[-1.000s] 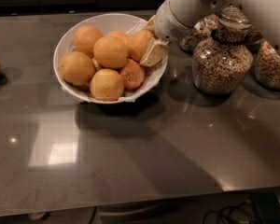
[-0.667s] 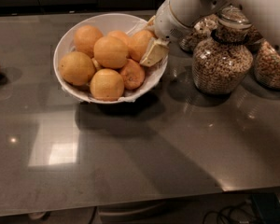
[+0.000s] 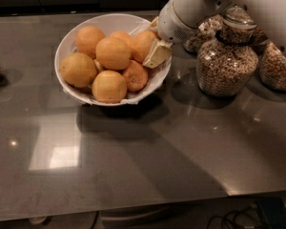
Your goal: Pick orange from white bowl
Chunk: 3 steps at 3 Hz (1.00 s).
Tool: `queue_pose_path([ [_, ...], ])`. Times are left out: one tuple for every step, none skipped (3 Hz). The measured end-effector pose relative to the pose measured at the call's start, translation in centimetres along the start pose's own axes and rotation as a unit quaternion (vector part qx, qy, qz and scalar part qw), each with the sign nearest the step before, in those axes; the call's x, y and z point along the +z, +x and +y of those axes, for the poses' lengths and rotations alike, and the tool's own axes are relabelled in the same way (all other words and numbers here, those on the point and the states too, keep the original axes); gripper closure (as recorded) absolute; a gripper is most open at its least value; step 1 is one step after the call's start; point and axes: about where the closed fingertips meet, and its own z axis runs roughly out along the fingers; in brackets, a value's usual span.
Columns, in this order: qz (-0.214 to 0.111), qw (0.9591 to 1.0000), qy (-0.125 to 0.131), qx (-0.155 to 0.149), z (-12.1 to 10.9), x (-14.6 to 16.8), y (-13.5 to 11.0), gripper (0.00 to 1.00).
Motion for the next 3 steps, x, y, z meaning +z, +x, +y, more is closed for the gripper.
queue_pose_path([
  [-0.011,0.9999,0.004,-0.006,-0.2,-0.8,-0.7,1.00],
  [-0.028,0.9992,0.023,-0.019,-0.6,-3.2,-2.2,1.00],
  [-0.051,0.9976,0.038,-0.028,-1.1,-5.6,-3.5,1.00],
])
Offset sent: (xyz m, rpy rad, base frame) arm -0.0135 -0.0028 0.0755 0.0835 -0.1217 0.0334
